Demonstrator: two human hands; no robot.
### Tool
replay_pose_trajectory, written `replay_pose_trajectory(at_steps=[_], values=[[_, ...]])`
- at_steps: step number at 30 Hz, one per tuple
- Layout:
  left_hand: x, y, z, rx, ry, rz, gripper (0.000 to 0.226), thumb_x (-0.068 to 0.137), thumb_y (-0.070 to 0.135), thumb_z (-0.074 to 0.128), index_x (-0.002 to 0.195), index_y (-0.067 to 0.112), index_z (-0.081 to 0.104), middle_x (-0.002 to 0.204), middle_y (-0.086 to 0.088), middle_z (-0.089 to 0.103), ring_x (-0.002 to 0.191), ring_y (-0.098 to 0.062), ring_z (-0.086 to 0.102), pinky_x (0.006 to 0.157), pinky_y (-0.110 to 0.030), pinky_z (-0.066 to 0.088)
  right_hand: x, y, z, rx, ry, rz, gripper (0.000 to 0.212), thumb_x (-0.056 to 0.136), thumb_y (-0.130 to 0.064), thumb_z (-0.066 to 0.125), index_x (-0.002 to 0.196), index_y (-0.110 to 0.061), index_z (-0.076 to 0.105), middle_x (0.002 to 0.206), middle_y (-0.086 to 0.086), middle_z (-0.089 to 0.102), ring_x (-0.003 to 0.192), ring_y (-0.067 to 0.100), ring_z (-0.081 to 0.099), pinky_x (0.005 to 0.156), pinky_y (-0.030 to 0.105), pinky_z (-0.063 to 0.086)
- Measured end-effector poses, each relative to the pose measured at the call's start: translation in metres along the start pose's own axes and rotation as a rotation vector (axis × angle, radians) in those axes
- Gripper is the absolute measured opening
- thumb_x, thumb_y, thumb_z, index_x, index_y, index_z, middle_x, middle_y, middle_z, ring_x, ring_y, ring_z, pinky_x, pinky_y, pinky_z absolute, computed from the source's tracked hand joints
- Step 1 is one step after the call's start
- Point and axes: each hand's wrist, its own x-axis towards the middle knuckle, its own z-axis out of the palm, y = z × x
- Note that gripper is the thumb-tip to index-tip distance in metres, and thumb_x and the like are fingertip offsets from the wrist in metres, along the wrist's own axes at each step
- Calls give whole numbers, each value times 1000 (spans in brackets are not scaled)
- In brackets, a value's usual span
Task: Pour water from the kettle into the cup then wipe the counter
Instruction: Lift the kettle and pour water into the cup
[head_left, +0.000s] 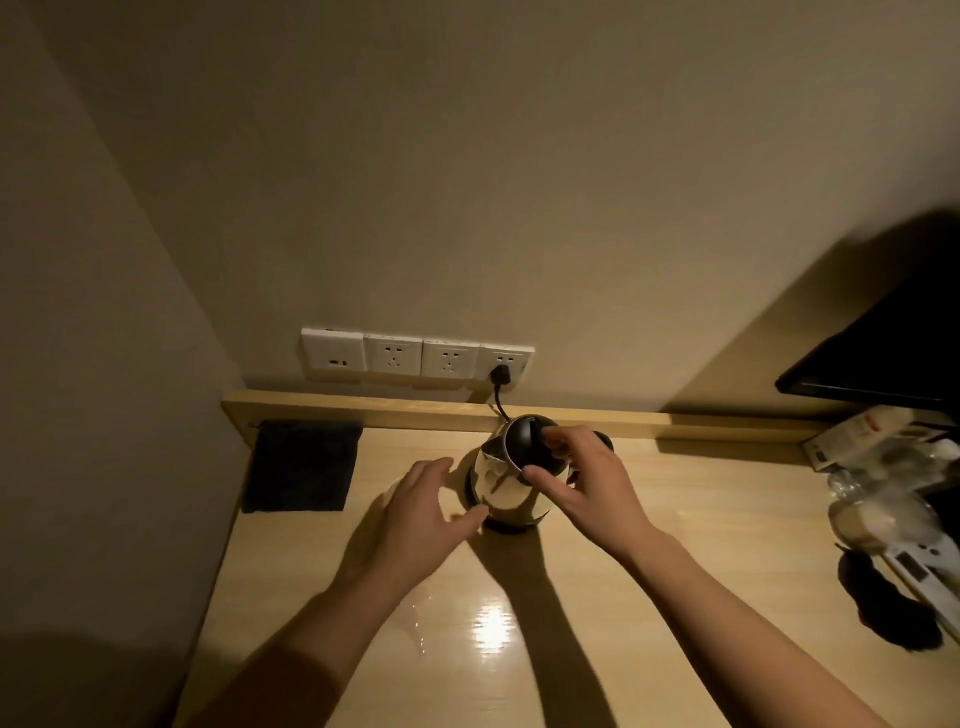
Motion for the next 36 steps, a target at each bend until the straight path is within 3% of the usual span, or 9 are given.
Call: replay_pose_trajectory(at_steps=[3, 8, 10, 13, 17, 22, 27, 32, 36], values=[[4, 16, 35, -122, 19, -43, 73, 86, 41, 81, 149, 29, 46, 146, 6, 53, 122, -8, 50, 91, -22, 42, 17, 35, -25, -80, -2, 7, 59, 88, -54, 75, 135, -22, 61, 120, -8, 64, 107, 9, 59, 90, 29, 54], [6, 31, 86, -161, 97, -162, 80, 79, 59, 78, 146, 42, 38, 142, 14, 53, 127, -11, 53, 99, -37, 54, 46, 81, -45, -114, -221, -38, 66, 87, -55, 76, 140, -19, 60, 126, 2, 67, 114, 21, 61, 99, 45, 52], [7, 36, 103, -244, 140, -209, 78, 77, 55, 82, 142, 41, 42, 136, 14, 57, 125, -10, 56, 95, -30, 53, 55, 92, -46, -31, -321, -75, 65, 87, -51, 79, 142, -22, 59, 129, 0, 67, 117, 20, 62, 103, 46, 51], [9, 44, 122, -303, 238, -243, 66, 75, 50, 86, 130, 38, 51, 123, 14, 62, 117, -9, 61, 97, -37, 57, 63, 102, -40, 97, -417, -135, 62, 88, -41, 81, 144, -27, 57, 133, -2, 66, 122, 17, 60, 107, 46, 49], [8, 54, 138, -321, 399, -216, 57, 76, 34, 89, 123, 26, 58, 111, 7, 65, 104, -11, 63, 91, -41, 58, 65, 111, -30, 322, -409, -83, 54, 87, -24, 84, 137, -23, 64, 128, -3, 70, 119, 18, 65, 104, 52, 53], [9, 56, 142, -319, 416, -195, 49, 76, 31, 88, 115, 25, 60, 100, 5, 69, 94, -15, 66, 85, -46, 58, 61, 113, -23, 488, -370, 11, 52, 84, -17, 86, 133, -22, 69, 123, -1, 73, 115, 19, 69, 99, 55, 58], [3, 53, 138, -331, 398, -195, 49, 79, 35, 86, 120, 29, 60, 100, 8, 72, 97, -11, 67, 88, -38, 58, 60, 102, -24, 453, -349, -18, 47, 81, -22, 89, 124, -32, 72, 117, -10, 75, 111, 9, 69, 100, 46, 58], [-13, 60, 130, -438, 430, -292, 52, 79, 34, 88, 120, 46, 58, 111, 21, 71, 109, 10, 61, 85, -7, 44, 63, 83, -30, 404, -393, -95, 43, 81, -24, 89, 120, -34, 73, 109, -9, 75, 100, 9, 70, 87, 42, 60], [-25, 67, 120, -556, 450, -336, 62, 82, 32, 86, 131, 47, 53, 117, 27, 65, 110, 13, 57, 92, -13, 43, 66, 61, -34, 342, -439, -145, 45, 82, -26, 88, 124, -28, 72, 107, -2, 72, 97, 21, 70, 85, 55, 60]])
